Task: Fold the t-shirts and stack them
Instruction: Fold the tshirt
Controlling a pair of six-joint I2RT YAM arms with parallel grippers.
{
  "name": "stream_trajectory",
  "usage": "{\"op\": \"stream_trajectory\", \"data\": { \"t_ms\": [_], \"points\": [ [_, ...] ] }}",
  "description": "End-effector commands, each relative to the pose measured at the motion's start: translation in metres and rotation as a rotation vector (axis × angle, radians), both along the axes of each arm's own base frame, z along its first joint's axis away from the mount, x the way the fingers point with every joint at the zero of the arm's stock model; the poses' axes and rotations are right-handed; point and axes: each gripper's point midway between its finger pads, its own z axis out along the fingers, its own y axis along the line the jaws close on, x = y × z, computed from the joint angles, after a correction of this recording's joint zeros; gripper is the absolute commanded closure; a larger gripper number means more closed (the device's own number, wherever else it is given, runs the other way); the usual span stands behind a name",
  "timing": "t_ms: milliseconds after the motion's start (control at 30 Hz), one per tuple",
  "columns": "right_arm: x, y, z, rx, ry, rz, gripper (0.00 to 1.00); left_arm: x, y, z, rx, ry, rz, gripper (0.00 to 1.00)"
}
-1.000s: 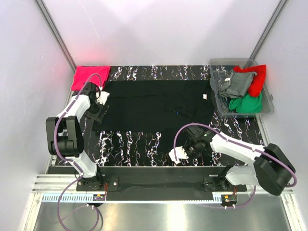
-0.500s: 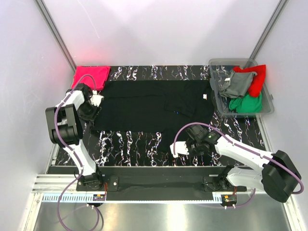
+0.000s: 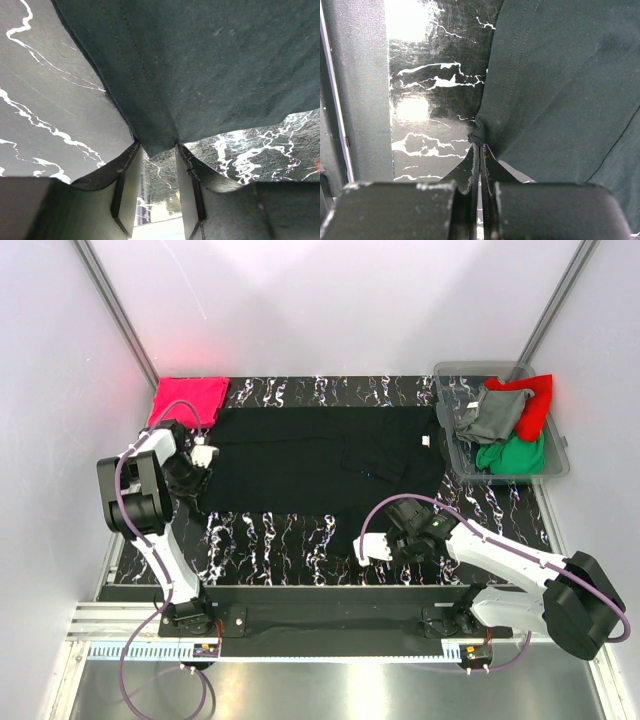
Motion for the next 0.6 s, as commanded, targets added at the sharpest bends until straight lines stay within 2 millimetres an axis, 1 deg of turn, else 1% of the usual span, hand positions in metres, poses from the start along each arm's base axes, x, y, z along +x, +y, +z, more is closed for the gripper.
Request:
{"op": "stream_trajectory", "data": {
  "t_ms": [0, 33, 167, 200, 267, 300, 333, 400, 433, 500, 533, 567],
  "points": [
    [0.005, 0.000, 0.001, 0.012, -0.019, -0.026, 1.00, 0.004, -0.004, 0.001, -0.034, -0.008, -0.003, 0.64],
    [0.005, 0.000, 0.001, 0.012, -0.018, -0.029, 1.00, 0.003, -0.005, 0.001, -0.035, -0.004, -0.003, 0.66],
    [0.007, -0.002, 0.001, 0.011, -0.024, -0.048, 1.00, 0.003, -0.004, 0.000, -0.030, -0.001, -0.001, 0.81],
    [0.009, -0.003, 0.002, 0.010, -0.034, -0.052, 1.00, 0.002, -0.003, 0.000, -0.029, 0.001, 0.000, 0.91],
    [0.018, -0.007, 0.006, 0.005, -0.065, -0.096, 1.00, 0.003, -0.003, 0.003, -0.024, -0.004, -0.002, 1.00],
    [0.024, -0.009, 0.011, 0.008, -0.078, -0.121, 1.00, 0.004, -0.003, 0.004, -0.025, -0.008, -0.002, 1.00],
    [0.038, -0.012, 0.022, 0.025, -0.105, -0.180, 1.00, 0.005, -0.004, 0.006, -0.030, -0.012, -0.001, 1.00],
    [0.053, -0.015, 0.035, 0.043, -0.135, -0.247, 1.00, 0.005, -0.006, 0.010, -0.043, -0.013, 0.002, 1.00],
    [0.068, -0.014, 0.052, 0.068, -0.168, -0.287, 1.00, 0.008, -0.006, 0.012, -0.046, -0.020, 0.006, 1.00],
    [0.081, -0.023, 0.066, 0.087, -0.176, -0.377, 1.00, 0.010, -0.008, 0.019, -0.052, -0.033, 0.005, 1.00],
    [0.091, -0.022, 0.083, 0.113, -0.207, -0.404, 1.00, 0.012, -0.008, 0.024, -0.051, -0.045, 0.004, 1.00],
    [0.096, -0.027, 0.089, 0.118, -0.215, -0.434, 1.00, 0.014, -0.007, 0.028, -0.047, -0.058, 0.005, 1.00]
  ]
}}
